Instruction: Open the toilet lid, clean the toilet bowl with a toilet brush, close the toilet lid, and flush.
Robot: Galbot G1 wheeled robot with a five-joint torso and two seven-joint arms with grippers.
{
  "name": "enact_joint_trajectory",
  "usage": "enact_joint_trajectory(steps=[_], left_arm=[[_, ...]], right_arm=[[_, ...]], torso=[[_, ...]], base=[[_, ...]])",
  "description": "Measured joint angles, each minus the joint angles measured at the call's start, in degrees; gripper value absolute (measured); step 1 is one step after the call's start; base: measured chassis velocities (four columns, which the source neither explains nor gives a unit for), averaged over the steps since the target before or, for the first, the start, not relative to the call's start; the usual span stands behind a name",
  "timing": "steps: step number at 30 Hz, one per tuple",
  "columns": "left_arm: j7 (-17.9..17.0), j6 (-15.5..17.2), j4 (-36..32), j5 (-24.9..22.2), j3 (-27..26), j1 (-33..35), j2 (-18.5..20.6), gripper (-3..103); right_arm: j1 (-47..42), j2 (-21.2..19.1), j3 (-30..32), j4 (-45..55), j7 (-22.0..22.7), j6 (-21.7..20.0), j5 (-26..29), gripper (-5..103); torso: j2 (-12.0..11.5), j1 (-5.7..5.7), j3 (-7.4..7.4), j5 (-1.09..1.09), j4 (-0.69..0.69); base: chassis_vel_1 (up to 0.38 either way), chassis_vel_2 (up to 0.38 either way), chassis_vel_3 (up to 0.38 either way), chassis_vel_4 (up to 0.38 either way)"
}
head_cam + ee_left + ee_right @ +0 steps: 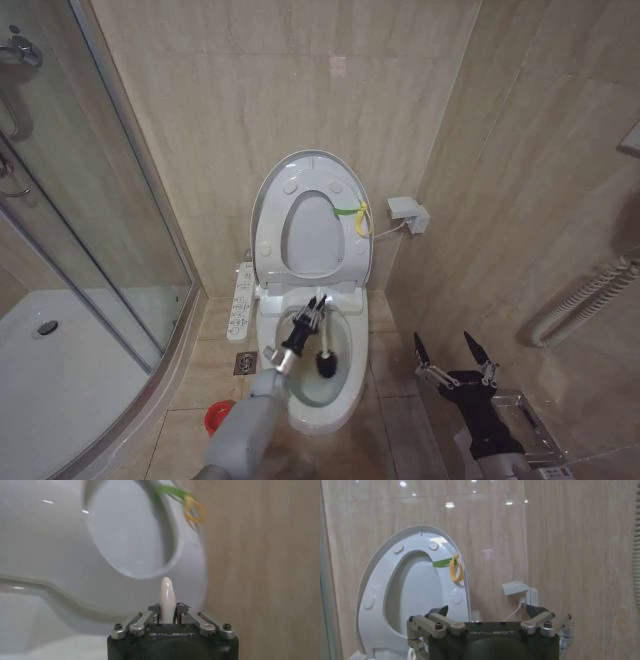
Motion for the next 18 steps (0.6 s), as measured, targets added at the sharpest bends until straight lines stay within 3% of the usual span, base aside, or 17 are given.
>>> enact_joint_trajectory(steps=[2,4,9,10,12,18], left_arm=[[0.4,-0.6,0.4,4.3,-0.7,0.0,0.8,21],[0.4,-0.6,0.3,4.4,-0.7,0.0,0.9,21],[-0.8,-0.5,-1.0,-1.1,0.5,-0.5,-0.2,21],[-1.1,-0.5,-1.3,-5.0,1.4,-1.2,-1.6,21],[-1.4,-0.4,-0.5,-7.9,1.8,-2.1,-3.2,21],[0.2,-0.6,5.4,-6.8,0.8,-2.9,-3.5,21]], right_arm=[[0.0,0.0,0.0,0.0,0.0,0.0,0.0,100],[0.0,0.0,0.0,0.0,0.0,0.0,0.0,100],[0.0,0.0,0.0,0.0,0.0,0.0,0.0,100],[0.0,0.0,0.0,0.0,0.0,0.0,0.0,100],[0.0,0.0,0.0,0.0,0.0,0.0,0.0,100],[0.0,0.0,0.0,0.0,0.0,0.0,0.0,100]], torso=[[0.0,0.0,0.0,0.0,0.0],[0.0,0.0,0.0,0.0,0.0],[0.0,0.0,0.01,0.0,0.0],[0.0,0.0,0.0,0.0,-0.04],[0.0,0.0,0.0,-0.03,-0.07],[0.0,0.0,0.0,0.01,0.0]], base=[[0.0,0.0,0.0,0.0],[0.0,0.0,0.0,0.0],[0.0,0.0,0.0,0.0],[0.0,0.0,0.0,0.0],[0.0,0.0,0.0,0.0],[0.0,0.0,0.0,0.0]])
